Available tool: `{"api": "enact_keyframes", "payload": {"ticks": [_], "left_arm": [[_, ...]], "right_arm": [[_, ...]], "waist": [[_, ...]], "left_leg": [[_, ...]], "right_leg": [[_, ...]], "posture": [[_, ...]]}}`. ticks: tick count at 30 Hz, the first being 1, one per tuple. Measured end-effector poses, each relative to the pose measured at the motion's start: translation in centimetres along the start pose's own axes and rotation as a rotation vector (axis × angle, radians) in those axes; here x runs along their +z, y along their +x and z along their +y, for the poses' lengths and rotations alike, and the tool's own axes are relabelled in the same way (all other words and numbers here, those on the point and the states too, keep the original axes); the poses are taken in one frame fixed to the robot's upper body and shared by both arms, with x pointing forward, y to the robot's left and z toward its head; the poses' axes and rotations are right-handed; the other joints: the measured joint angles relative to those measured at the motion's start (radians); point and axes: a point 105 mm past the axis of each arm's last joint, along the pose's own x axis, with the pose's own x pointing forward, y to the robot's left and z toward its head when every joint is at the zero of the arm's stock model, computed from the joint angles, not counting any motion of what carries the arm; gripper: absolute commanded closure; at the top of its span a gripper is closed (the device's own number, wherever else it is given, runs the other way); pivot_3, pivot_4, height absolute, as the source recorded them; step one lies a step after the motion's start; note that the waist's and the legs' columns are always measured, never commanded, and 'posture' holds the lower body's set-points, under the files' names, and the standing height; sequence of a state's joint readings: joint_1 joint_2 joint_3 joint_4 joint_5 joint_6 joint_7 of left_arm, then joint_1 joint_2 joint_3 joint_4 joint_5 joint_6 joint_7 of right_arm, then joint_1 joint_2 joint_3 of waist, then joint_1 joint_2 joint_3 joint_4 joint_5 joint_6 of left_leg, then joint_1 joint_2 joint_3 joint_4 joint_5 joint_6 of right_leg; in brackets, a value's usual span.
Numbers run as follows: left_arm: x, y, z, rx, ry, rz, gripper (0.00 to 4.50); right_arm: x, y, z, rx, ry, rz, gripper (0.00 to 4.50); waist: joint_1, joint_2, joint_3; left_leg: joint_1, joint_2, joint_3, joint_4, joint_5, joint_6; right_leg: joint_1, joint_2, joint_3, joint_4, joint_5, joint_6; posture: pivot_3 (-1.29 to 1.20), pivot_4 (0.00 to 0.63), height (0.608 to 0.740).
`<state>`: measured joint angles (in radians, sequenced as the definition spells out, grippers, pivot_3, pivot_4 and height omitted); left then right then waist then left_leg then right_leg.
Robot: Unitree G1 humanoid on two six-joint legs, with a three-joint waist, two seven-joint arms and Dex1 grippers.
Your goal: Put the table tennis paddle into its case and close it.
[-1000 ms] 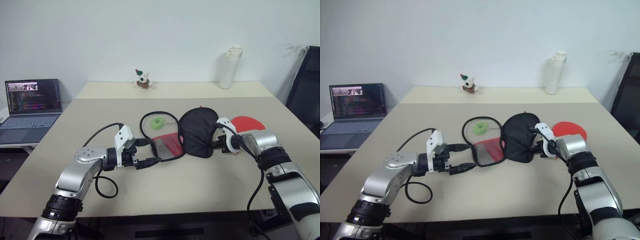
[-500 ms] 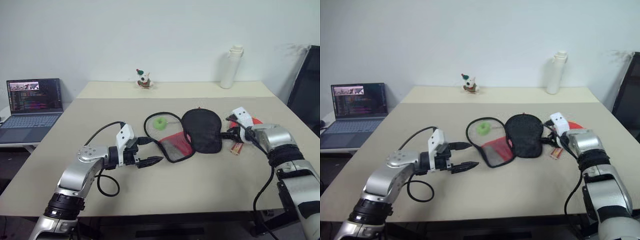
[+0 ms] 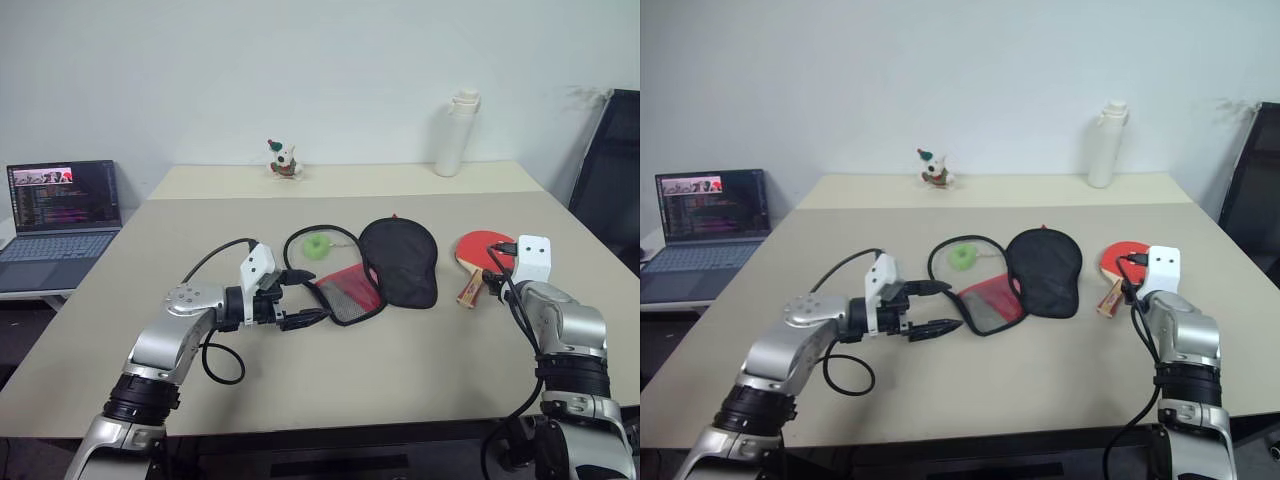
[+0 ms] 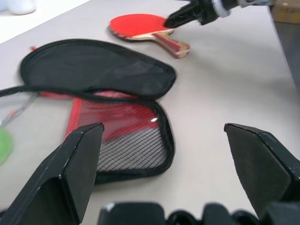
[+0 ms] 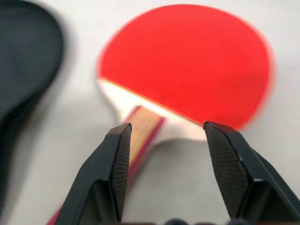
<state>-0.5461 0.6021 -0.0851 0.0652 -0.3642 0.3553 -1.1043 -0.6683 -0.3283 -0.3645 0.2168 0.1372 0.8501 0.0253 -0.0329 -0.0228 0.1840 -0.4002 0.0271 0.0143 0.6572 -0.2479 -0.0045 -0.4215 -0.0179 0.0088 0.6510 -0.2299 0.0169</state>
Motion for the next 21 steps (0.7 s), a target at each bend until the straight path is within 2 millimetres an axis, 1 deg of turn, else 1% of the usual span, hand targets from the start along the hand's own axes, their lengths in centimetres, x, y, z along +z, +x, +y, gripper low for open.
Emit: {"api": "enact_keyframes", "payload": {"ticks": [4, 9, 12, 15, 21], "left_arm": [[-0.2, 0.0, 0.2, 0.003, 0.007, 0.006, 0.00], [-0.2, 0.0, 0.1, -0.003, 0.008, 0.009, 0.00], [-0.3, 0.0, 0.1, -0.002, 0.007, 0.009, 0.00], [-0.4, 0.0, 0.1, 0.003, 0.004, 0.011, 0.00], [-0.5, -0.1, 0.2, 0.010, 0.002, 0.013, 0.00]], "right_arm": [[-1.2, 0.4, 1.2, -0.015, 0.041, 0.026, 1.81], [-1.5, 0.7, 2.5, 0.001, 0.051, 0.035, 1.81], [-2.1, 0.9, 3.0, 0.007, 0.050, 0.053, 1.19], [-2.8, 1.1, 3.3, 0.003, 0.028, 0.076, 0.19], [-2.7, 1.7, 3.8, -0.021, 0.013, 0.077, 0.19]], "waist": [[0.000, 0.000, 0.000], [0.001, 0.000, 0.000], [0.001, 0.000, 0.000], [0.001, 0.000, 0.000], [0.000, 0.000, 0.000]], "left_leg": [[0.000, 0.000, 0.001, 0.000, 0.000, 0.000], [0.000, 0.000, 0.002, 0.000, 0.000, 0.000], [0.000, 0.000, 0.002, 0.000, 0.000, 0.000], [0.000, 0.000, 0.002, 0.000, 0.000, 0.000], [0.001, 0.000, 0.003, 0.000, 0.000, 0.000]], "right_leg": [[0.000, 0.000, 0.001, 0.000, 0.000, 0.000], [-0.001, 0.000, 0.003, 0.000, 0.000, 0.000], [-0.001, 0.000, 0.003, 0.000, 0.001, 0.000], [-0.001, 0.000, 0.003, 0.000, 0.001, 0.000], [-0.001, 0.000, 0.004, 0.000, 0.001, 0.001]], "posture": [[0.00, 0.150, 0.740], [0.00, 0.150, 0.740], [0.00, 0.150, 0.740], [0.00, 0.150, 0.740], [0.00, 0.150, 0.740]]}}
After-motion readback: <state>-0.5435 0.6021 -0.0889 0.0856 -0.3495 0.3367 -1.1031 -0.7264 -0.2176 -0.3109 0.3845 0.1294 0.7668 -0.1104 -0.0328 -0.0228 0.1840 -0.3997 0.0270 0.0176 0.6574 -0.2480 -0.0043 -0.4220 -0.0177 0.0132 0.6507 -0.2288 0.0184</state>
